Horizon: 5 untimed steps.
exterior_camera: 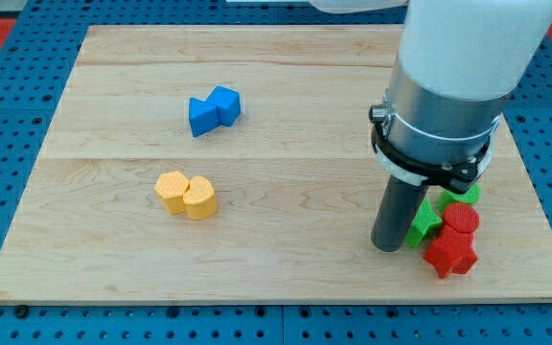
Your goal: Push the green circle above the green star
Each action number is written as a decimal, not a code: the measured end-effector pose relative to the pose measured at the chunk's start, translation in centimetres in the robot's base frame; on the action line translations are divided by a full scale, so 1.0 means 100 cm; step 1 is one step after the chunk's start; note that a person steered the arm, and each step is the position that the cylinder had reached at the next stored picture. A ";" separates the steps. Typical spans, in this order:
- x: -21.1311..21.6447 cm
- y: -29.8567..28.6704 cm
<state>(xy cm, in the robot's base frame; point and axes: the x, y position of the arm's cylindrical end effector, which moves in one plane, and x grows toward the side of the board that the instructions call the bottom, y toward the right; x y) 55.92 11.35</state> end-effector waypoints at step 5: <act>-0.118 0.154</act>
<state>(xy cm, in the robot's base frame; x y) 44.15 26.71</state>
